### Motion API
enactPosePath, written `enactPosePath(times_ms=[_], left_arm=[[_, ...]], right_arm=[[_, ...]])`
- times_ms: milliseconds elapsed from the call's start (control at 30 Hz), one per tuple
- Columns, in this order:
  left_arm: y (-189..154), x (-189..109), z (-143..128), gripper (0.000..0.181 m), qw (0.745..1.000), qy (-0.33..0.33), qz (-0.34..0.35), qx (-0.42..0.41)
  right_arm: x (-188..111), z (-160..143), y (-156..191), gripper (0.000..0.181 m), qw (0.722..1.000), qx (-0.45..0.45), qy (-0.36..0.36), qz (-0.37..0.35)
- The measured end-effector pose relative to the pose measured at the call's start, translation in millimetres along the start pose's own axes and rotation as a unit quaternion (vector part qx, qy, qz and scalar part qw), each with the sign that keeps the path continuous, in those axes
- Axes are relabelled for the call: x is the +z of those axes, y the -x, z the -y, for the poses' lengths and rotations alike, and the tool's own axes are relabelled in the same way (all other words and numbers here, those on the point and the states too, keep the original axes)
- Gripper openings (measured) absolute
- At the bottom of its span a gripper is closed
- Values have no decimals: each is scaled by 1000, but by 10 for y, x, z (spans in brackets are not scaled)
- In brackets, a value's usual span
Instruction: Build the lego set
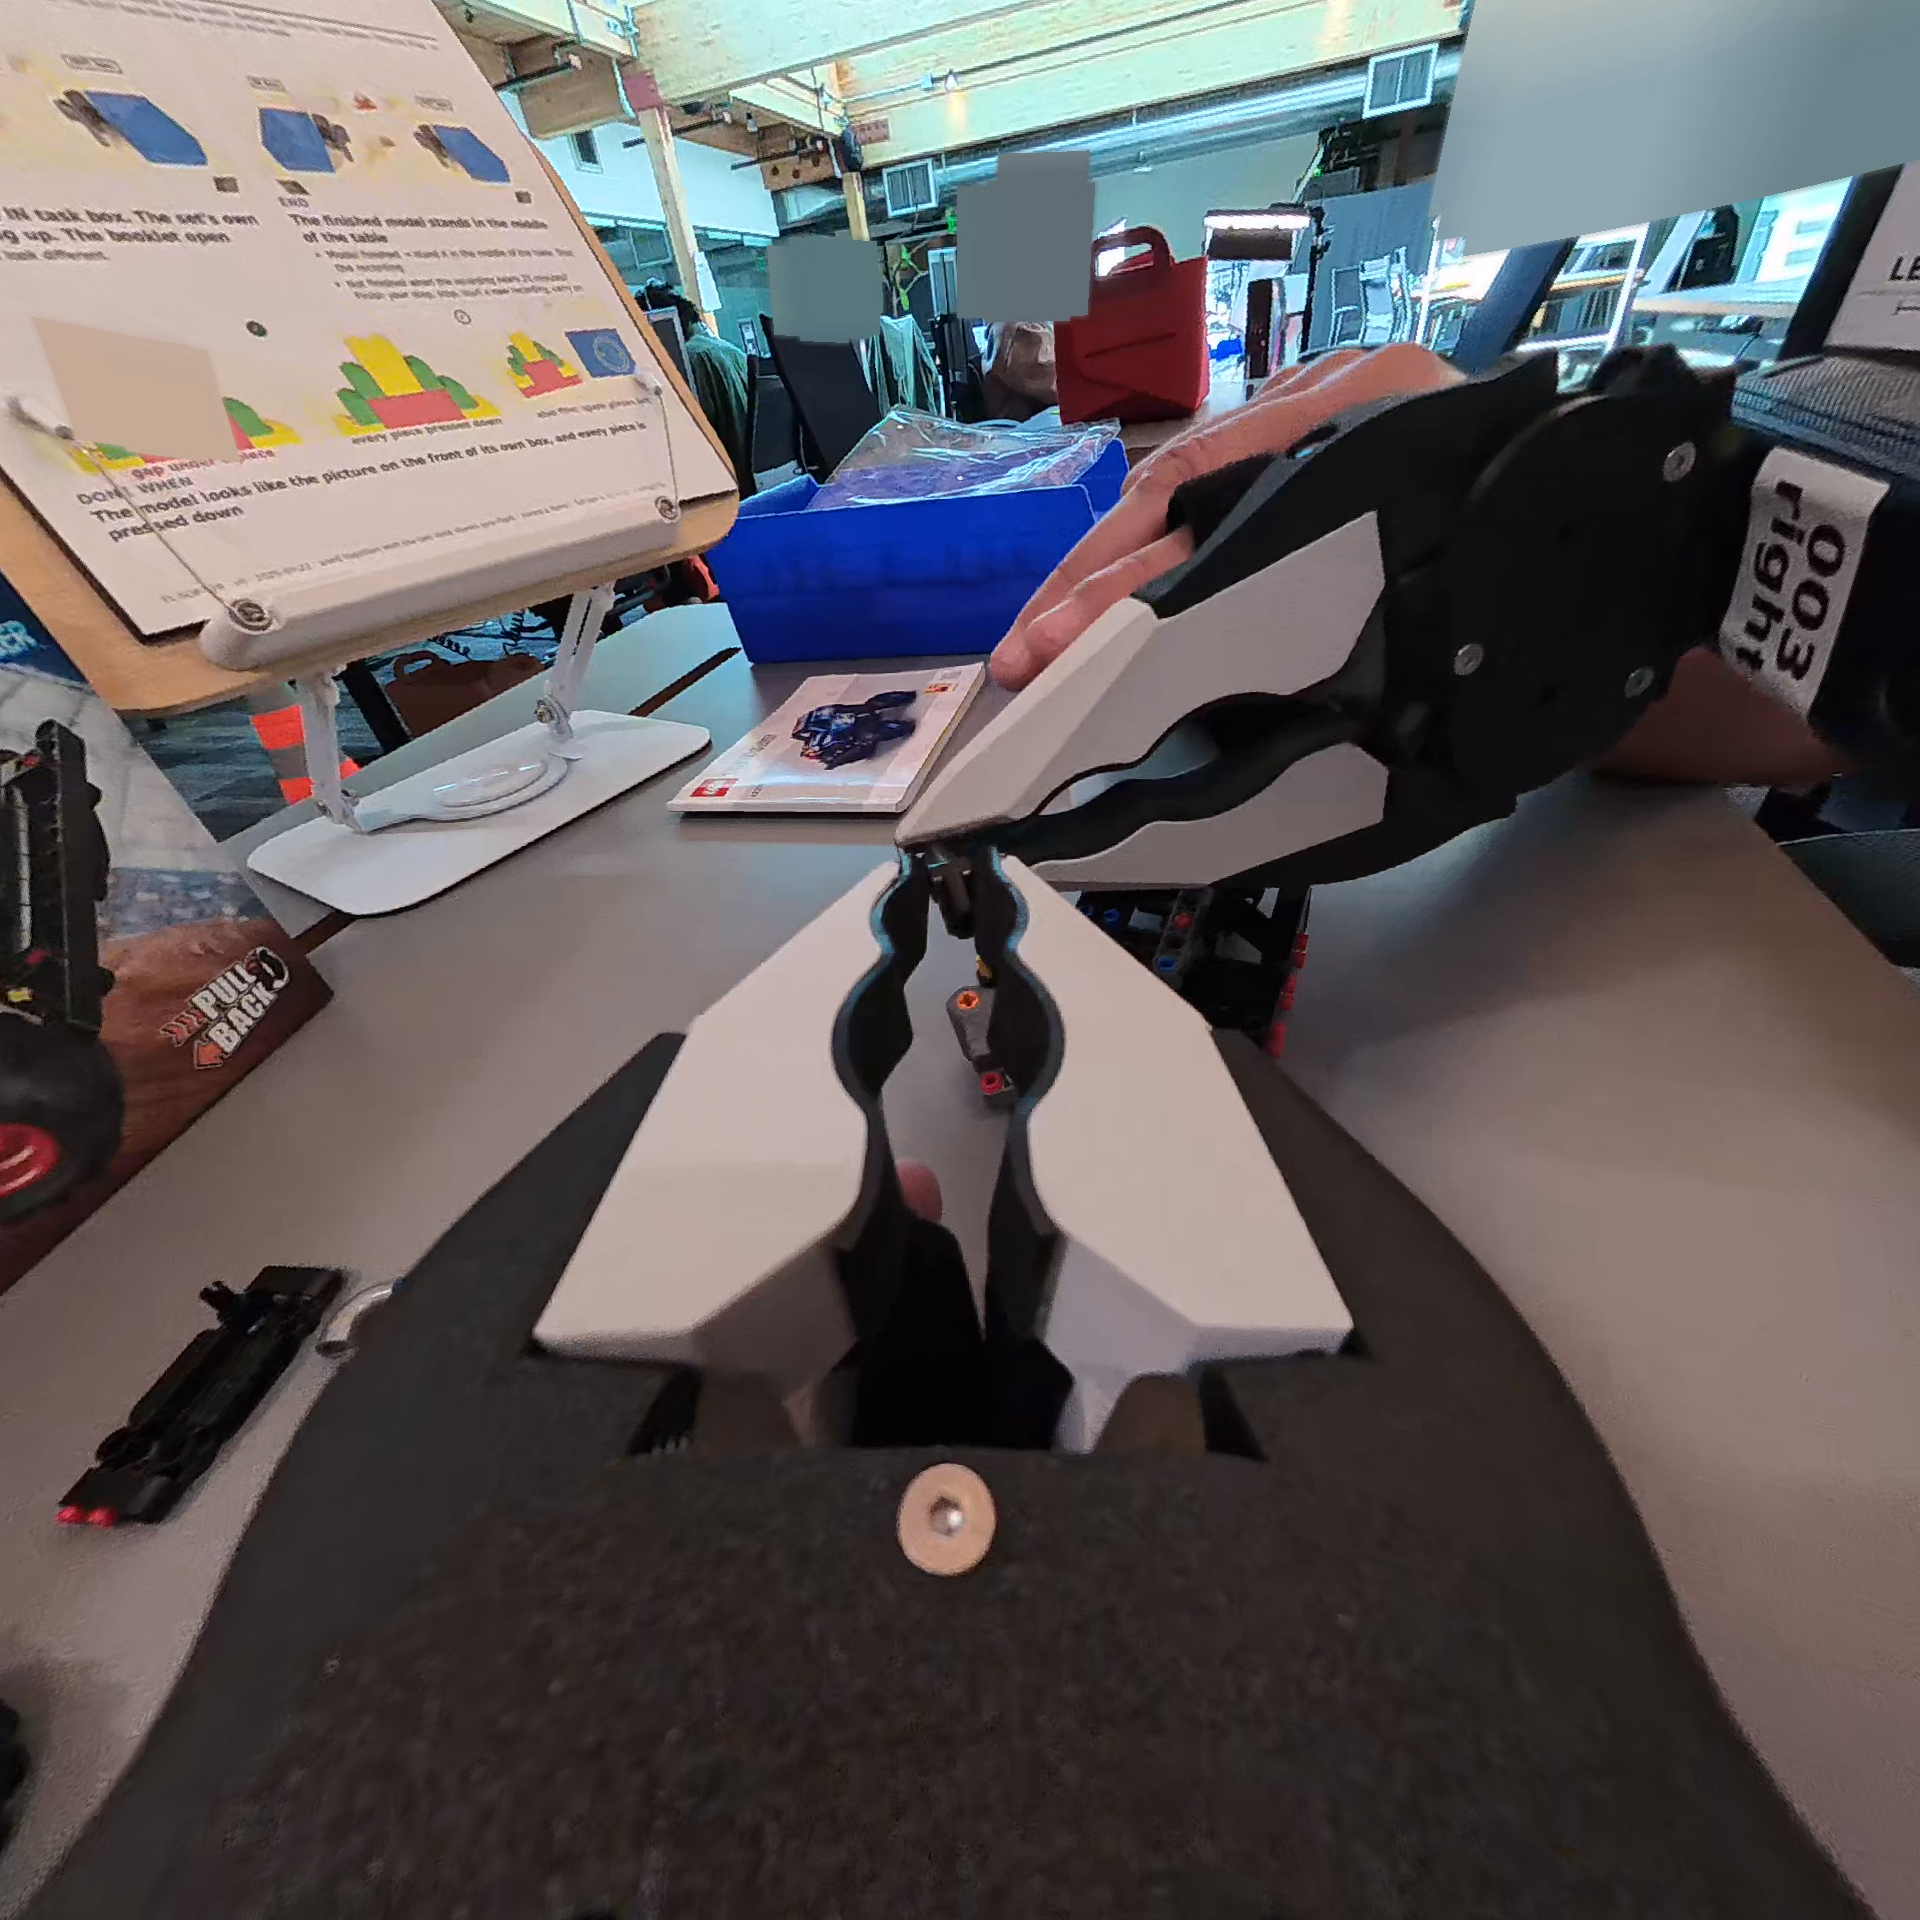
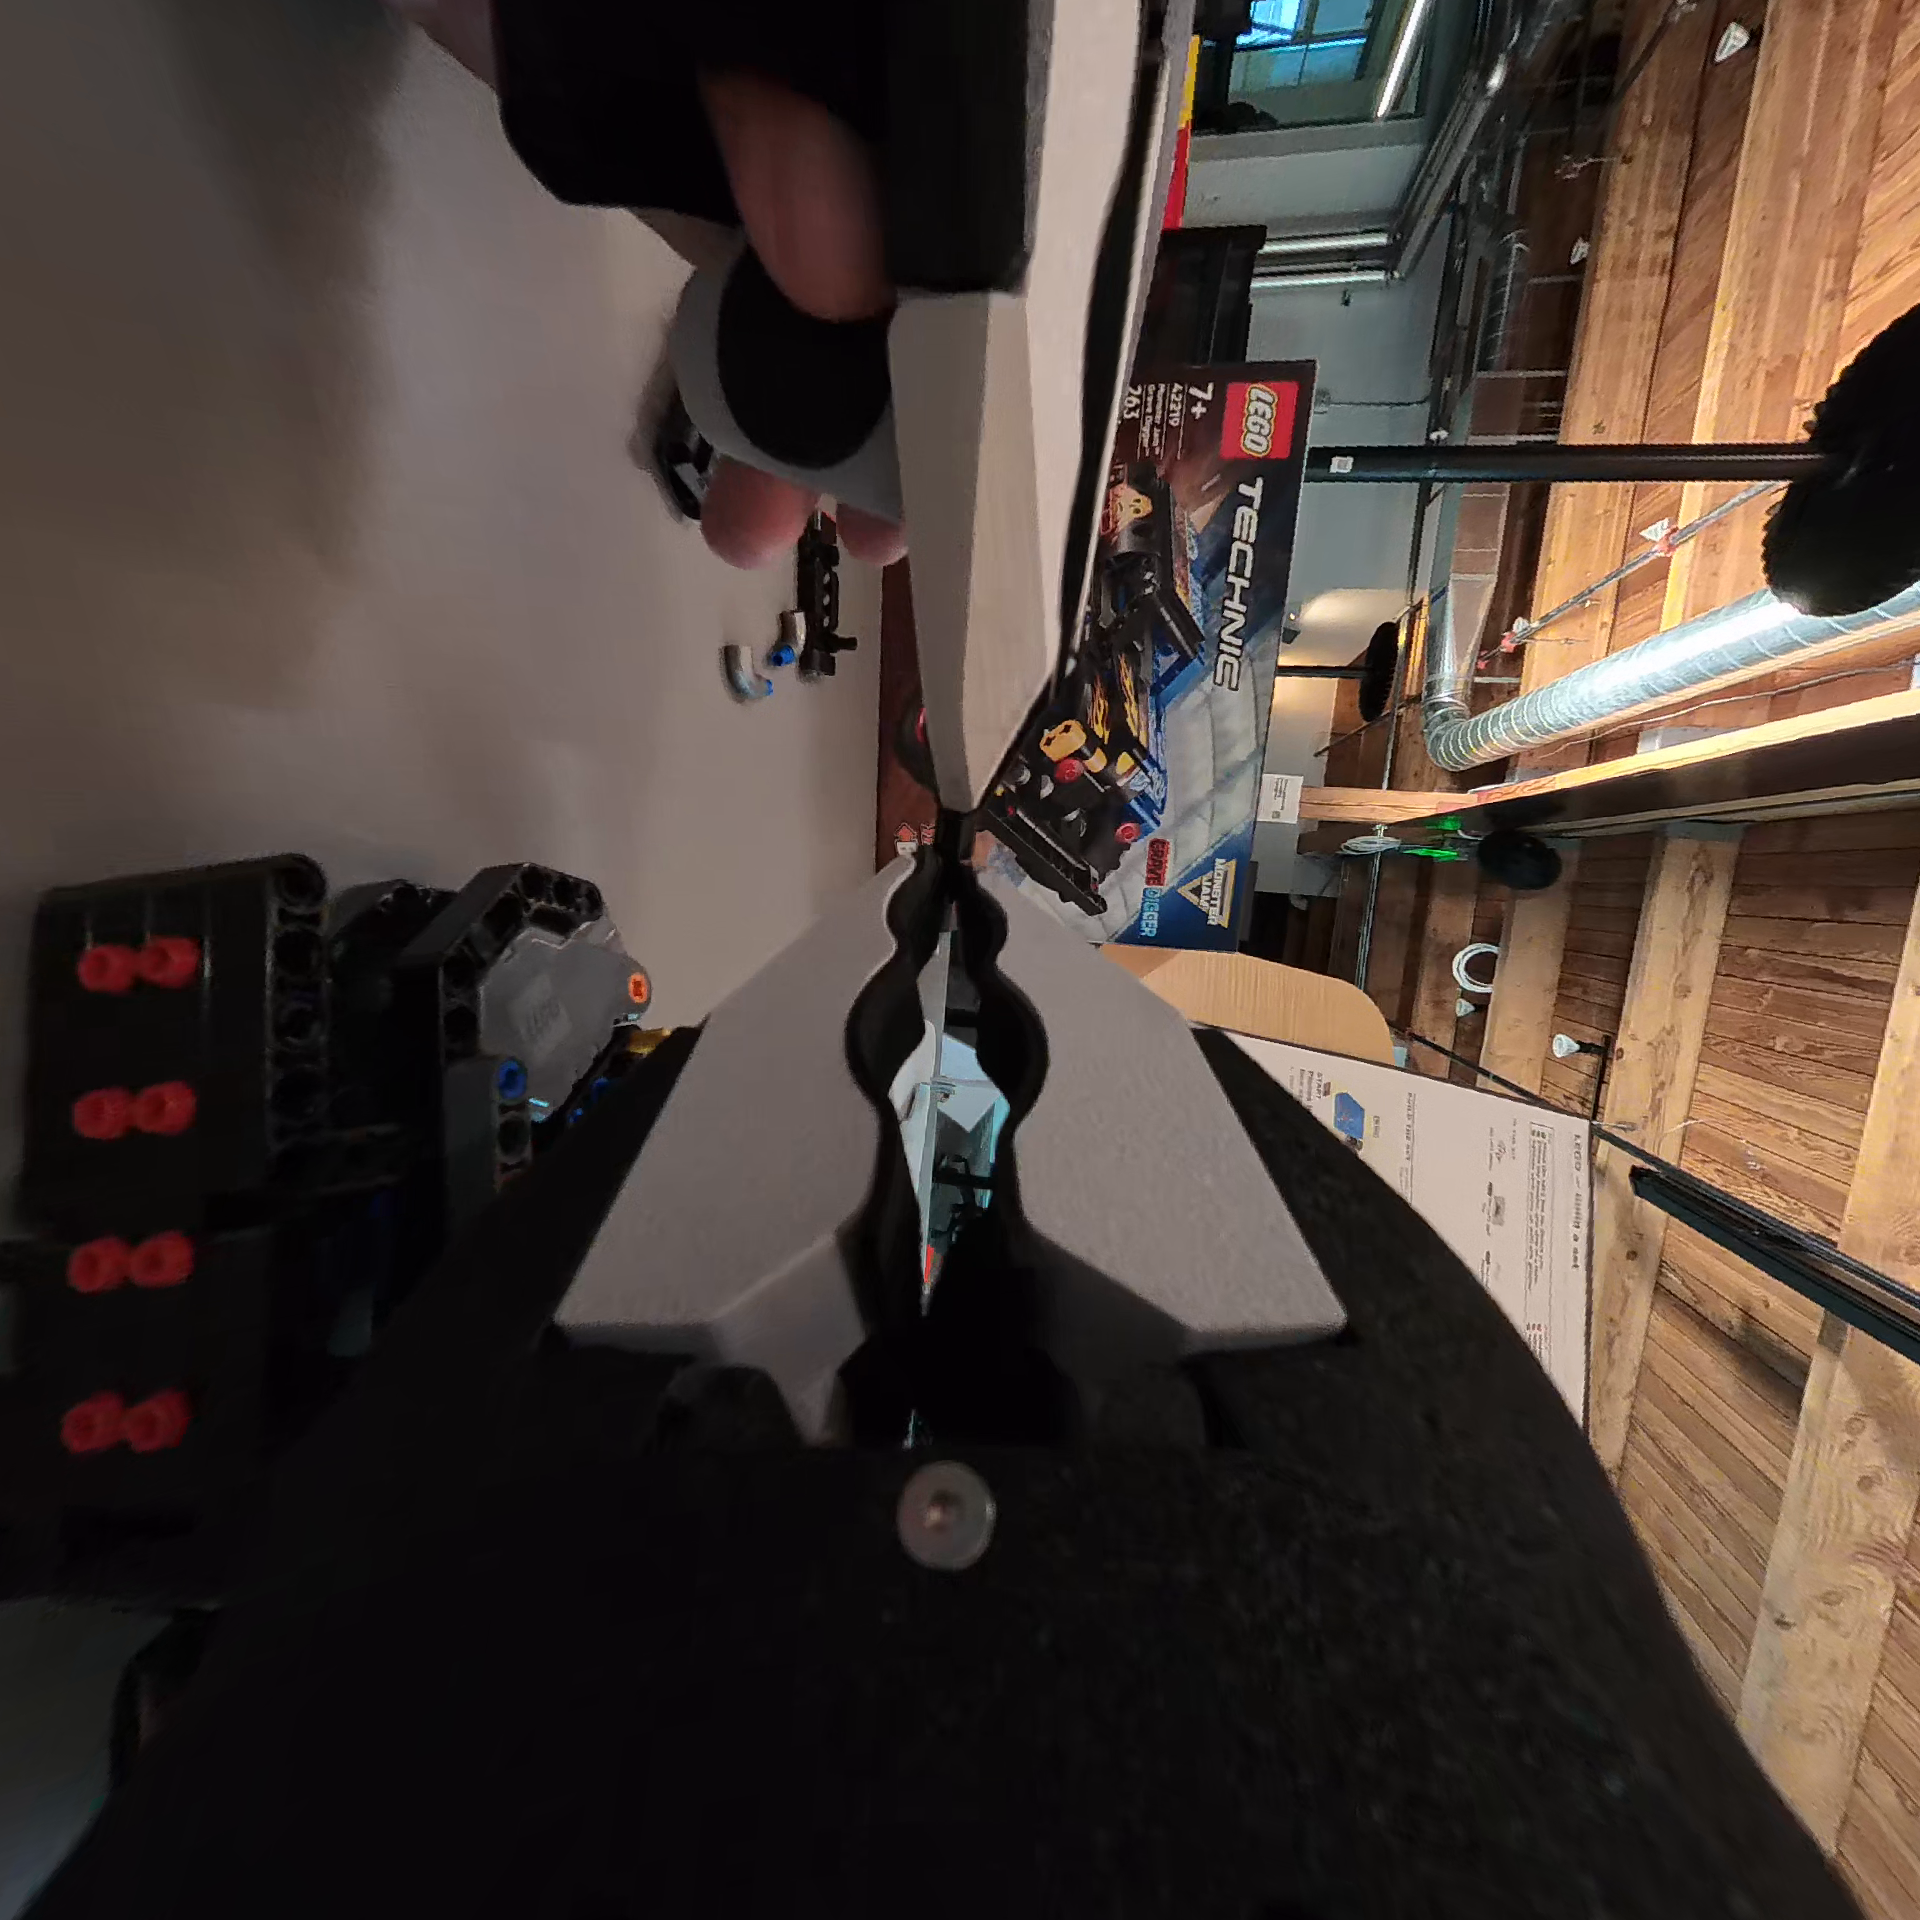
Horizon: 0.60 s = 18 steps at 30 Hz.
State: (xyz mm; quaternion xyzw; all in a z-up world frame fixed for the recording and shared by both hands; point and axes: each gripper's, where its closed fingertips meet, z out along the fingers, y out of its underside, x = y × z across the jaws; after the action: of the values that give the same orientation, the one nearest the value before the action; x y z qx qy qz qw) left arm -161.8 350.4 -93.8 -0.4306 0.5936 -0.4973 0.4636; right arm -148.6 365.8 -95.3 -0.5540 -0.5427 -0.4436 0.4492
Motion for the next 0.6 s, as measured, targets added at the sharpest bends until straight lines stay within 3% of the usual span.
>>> enactPosePath(times_ms=[267,600], left_arm=[[55,13,-10,7,999,6,30,-10],[36,-31,95,6,999,-31,28,-20]], right_arm=[[7,53,-93,3,999,10,-2,-46],[-43,77,-129,2,996,76,-40,-8]])
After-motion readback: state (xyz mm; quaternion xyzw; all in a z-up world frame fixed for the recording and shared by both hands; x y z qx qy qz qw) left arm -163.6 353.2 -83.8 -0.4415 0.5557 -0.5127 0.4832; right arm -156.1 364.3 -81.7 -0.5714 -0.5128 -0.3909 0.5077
